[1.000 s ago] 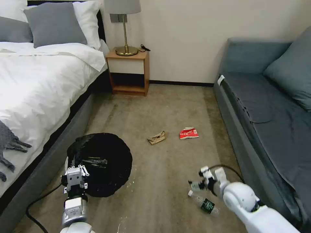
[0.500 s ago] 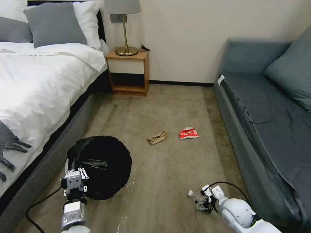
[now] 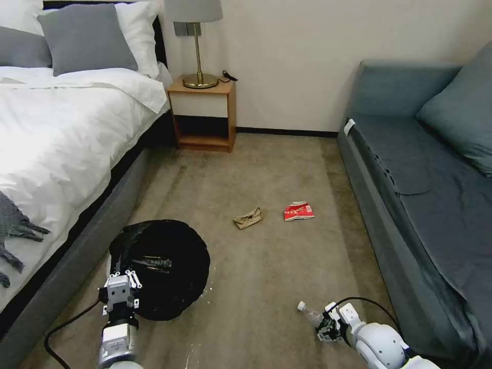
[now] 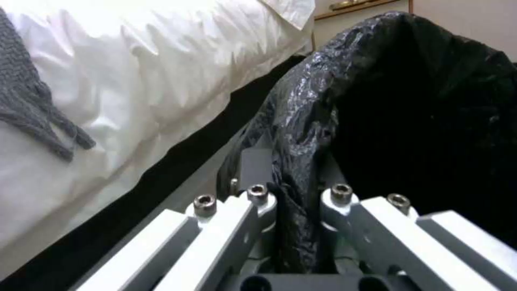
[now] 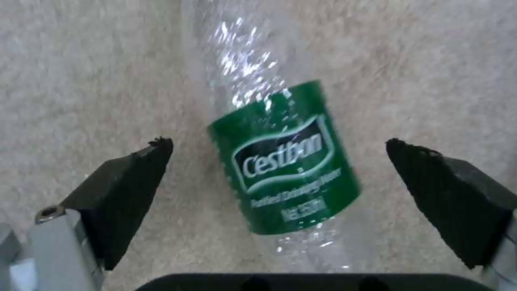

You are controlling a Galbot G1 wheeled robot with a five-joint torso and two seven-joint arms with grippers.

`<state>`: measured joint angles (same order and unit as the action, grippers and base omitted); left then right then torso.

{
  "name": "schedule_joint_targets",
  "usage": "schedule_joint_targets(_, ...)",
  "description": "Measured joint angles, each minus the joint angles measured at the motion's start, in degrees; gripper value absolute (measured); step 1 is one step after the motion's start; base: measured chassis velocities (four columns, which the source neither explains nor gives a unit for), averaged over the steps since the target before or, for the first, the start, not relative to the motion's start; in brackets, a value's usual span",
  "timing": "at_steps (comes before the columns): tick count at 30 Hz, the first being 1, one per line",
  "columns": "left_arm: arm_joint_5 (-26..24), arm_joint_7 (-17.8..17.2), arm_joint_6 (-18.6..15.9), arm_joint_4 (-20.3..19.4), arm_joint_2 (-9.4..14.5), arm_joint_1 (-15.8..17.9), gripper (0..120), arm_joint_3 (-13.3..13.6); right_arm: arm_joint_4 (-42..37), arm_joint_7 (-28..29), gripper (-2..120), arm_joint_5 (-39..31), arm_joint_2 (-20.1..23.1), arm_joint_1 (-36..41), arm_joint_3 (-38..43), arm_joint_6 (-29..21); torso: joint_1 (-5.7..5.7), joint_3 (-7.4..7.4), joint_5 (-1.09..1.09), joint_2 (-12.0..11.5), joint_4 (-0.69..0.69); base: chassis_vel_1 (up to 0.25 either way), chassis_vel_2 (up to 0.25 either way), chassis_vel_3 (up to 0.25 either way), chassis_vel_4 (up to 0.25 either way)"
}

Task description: Pick up the trash bin, then pick up the garbage on the floor and place it into the trash bin.

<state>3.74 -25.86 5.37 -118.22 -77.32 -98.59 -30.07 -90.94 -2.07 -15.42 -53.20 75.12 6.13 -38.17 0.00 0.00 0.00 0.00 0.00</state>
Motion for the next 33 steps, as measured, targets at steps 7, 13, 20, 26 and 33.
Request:
schedule_joint_targets(7,-0.2,0.0,0.3,0.0,0.0,-0.2,4,0.1,4.1,-1.0,100,0.7,-0.9,-2.6,-1.5,0.9,0.00,0.00,0.00,0.0,0.01,0.000,0.000,0.000,0.000)
schedule_joint_targets(13,-0.1,0.0,0.3,-0.1,-0.1,-0.2,4,0.2,6.2,-1.8,100,0.8,-1.0,-3.8,-1.7,1.5,0.00,0.00,0.00,0.0,0.00,0.000,0.000,0.000,0.000)
schedule_joint_targets(20,-0.1,0.0,0.5,0.0,-0.5,-0.2,4,0.2,7.9,-2.7,93,1.0,-1.4,-4.8,-1.7,2.0,0.00,0.00,0.00,0.0,0.00,0.000,0.000,0.000,0.000)
schedule_joint_targets(26,-0.9,0.0,0.3,0.2,-0.4,-0.6,4,0.3,8.1,-4.0,72,1.1,-1.4,-4.7,-1.6,2.6,0.00,0.00,-0.02,0.0,0.00,0.000,0.000,0.000,0.000)
schedule_joint_targets(33,-1.0,0.0,-0.1,-0.6,-0.2,-0.8,4,0.1,8.1,-4.1,56,1.2,-1.4,-4.4,-1.4,2.9,0.00,0.00,0.03,0.0,0.02,0.000,0.000,0.000,0.000)
